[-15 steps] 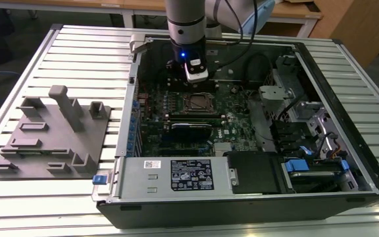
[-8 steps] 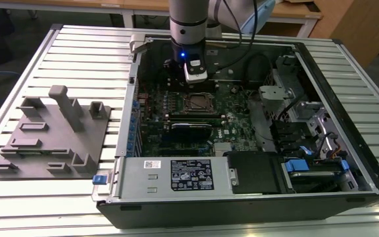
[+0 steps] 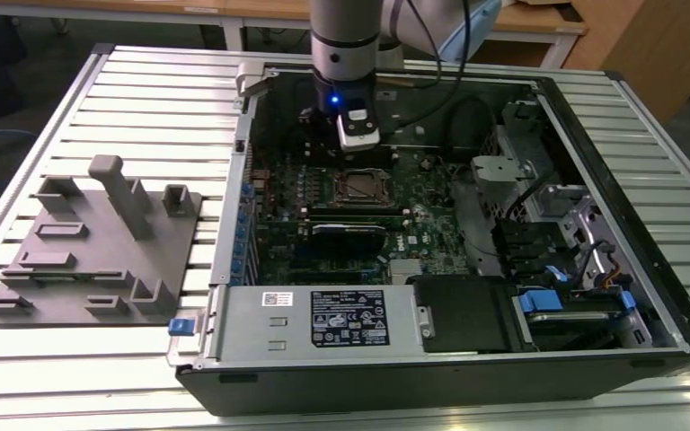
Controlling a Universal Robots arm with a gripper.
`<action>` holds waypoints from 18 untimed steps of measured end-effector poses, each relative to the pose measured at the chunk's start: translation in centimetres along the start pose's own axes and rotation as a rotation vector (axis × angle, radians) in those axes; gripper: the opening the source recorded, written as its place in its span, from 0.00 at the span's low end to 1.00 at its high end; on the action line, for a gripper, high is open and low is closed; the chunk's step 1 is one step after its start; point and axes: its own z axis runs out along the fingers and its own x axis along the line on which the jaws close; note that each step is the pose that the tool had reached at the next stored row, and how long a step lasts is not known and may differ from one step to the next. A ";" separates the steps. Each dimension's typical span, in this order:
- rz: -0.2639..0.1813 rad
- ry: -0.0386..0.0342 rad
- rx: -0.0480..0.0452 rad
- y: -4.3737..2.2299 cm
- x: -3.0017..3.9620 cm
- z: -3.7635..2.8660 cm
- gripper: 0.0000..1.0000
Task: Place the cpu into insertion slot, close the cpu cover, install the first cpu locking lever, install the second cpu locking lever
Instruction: 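Install the first cpu locking lever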
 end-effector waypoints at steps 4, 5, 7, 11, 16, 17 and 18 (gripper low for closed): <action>-0.023 0.0015 0.0000 0.02 -0.08 0.03 0.10; -0.030 0.0019 -0.0003 0.03 -0.08 0.03 0.10; -0.048 0.0031 -0.0012 0.03 -0.09 0.04 0.10; -0.098 0.0060 -0.0023 0.03 -0.09 0.06 0.10; -0.154 0.0052 0.0138 0.03 -0.09 0.13 0.10; -0.158 0.0050 0.0160 0.03 -0.09 0.13 0.10; -0.160 0.0052 0.0163 0.05 -0.15 0.13 0.10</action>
